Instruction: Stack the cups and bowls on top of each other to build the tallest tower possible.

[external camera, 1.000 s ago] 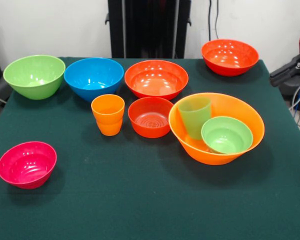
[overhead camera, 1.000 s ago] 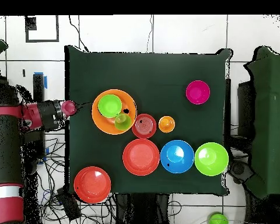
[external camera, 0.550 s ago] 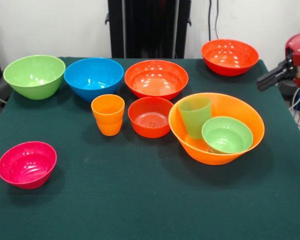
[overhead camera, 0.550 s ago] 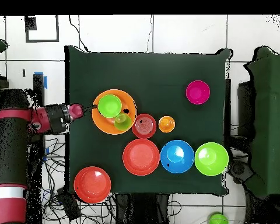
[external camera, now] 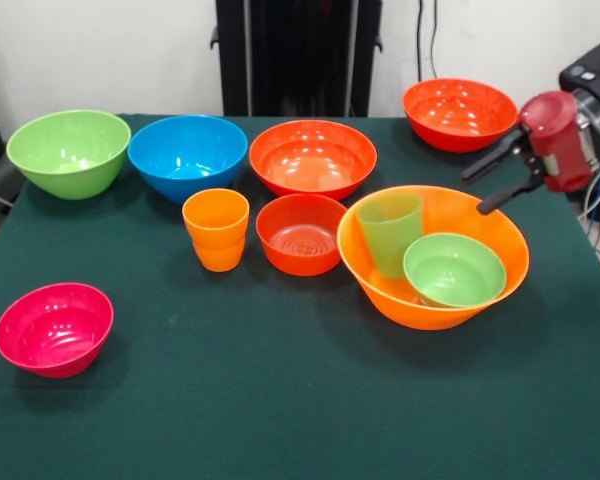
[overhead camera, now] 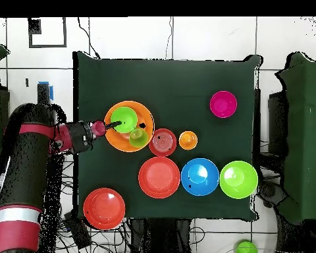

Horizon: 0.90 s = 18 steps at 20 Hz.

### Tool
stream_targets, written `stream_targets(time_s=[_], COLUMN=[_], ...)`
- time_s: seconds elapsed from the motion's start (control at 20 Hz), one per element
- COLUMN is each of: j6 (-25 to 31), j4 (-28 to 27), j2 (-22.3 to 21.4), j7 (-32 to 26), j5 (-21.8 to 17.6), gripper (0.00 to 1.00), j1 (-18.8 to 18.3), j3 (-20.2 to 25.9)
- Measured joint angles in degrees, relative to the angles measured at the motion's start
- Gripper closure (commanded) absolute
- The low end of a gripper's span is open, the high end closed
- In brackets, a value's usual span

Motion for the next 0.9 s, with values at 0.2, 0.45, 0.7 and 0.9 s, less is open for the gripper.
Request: stream_targets(time_s=[0.2,0.45,0.7,0.9], j6=[-5.15,-13.36,-20.59,-22.57], j4=[0.53,0.53,0.68,0.85], j2=[0.58,3.07,5.33,5.11], j7=[0.01,0.13,0.20,0.20], j5=[0.89,1.71,3.95,5.11], gripper=[0.00,0.00,0.00,1.00], j1=[-2.86,-6.28,-8.84,-9.62], j3=[-0.01,0.01,0.60,0.63])
